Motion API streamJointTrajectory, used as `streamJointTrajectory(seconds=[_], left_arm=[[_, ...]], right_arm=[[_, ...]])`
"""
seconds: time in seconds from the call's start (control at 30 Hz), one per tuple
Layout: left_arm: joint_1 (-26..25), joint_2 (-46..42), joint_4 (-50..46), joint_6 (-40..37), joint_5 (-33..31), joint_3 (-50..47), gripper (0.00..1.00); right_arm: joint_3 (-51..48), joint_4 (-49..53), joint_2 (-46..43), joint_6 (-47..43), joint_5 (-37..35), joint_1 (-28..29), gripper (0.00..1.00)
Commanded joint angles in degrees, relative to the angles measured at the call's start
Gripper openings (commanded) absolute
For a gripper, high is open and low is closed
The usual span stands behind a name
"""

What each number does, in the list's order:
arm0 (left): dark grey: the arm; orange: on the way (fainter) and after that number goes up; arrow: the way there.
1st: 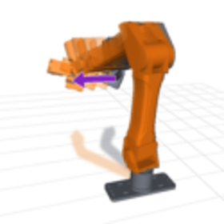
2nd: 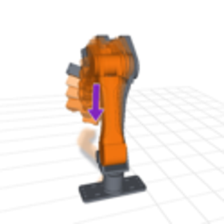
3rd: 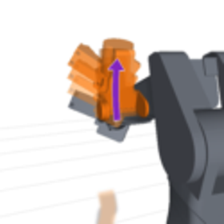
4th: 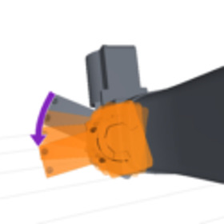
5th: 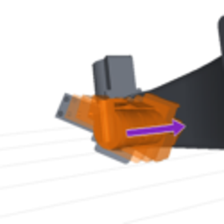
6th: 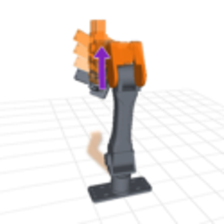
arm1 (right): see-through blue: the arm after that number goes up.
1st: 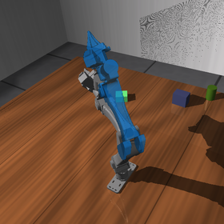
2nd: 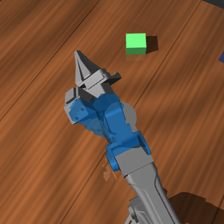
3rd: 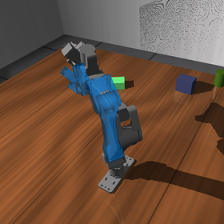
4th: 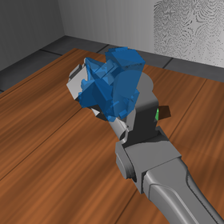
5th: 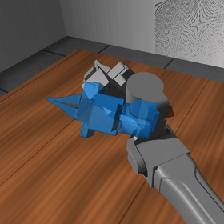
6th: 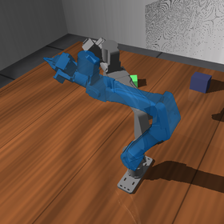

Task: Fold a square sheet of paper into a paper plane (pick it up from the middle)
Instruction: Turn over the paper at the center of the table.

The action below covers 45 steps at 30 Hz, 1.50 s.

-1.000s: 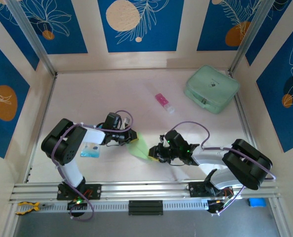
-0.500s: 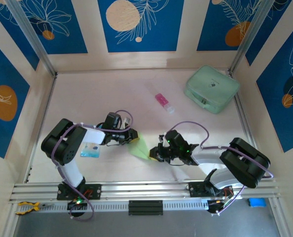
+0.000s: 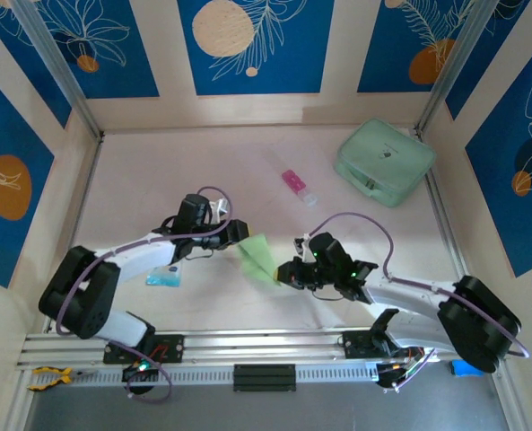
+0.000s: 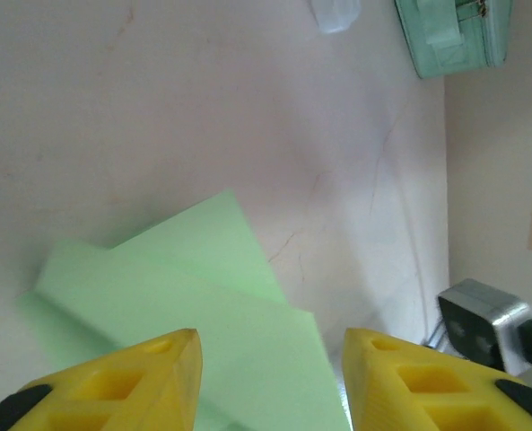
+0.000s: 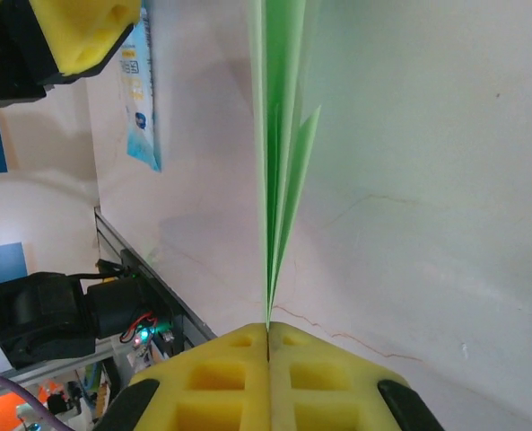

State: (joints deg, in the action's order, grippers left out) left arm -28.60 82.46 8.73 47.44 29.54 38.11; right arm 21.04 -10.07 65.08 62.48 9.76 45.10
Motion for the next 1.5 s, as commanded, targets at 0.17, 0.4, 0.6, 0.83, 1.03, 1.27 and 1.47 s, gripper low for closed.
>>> streamJointTrajectory(seconds=[0.17,0.4,0.6,0.83,1.03,1.27,1.47], left_arm=[[0.5,-7.6,-10.1,-4.7,-6.7,0.9,0.48],[0.5,-12.7,-14.0,-6.8,-9.7,1.2,0.49],[0.5,-16.3,-16.0,-7.9,-12.6,1.1,0.48],[0.5,-22.0,-18.2,-8.1,-18.5,0.0,0.49],[0.6,-29.7,-22.5,-9.1,-25.8,-2.2,0.62],[0.7,-35.7,-28.2,-10.0,-31.3,-2.7,0.74],[0.8,-40.5,-34.9,-9.6,-41.9,-1.7,0.83]], right_arm=[[3.2,13.9,-7.8,-6.3,-3.2,-2.4,0.06],[3.0,20.2,-15.4,-8.1,-7.1,-4.3,0.06],[7.2,25.8,-18.9,-10.2,-8.2,-4.3,0.06],[14.8,36.5,-18.2,-16.5,-13.5,-4.1,0.06],[22.1,46.1,-15.3,-21.6,-19.1,-2.2,0.05],[31.4,54.8,-4.9,-27.6,-26.5,4.7,0.02],[40.6,65.7,6.9,-25.2,-43.9,11.7,0.00]])
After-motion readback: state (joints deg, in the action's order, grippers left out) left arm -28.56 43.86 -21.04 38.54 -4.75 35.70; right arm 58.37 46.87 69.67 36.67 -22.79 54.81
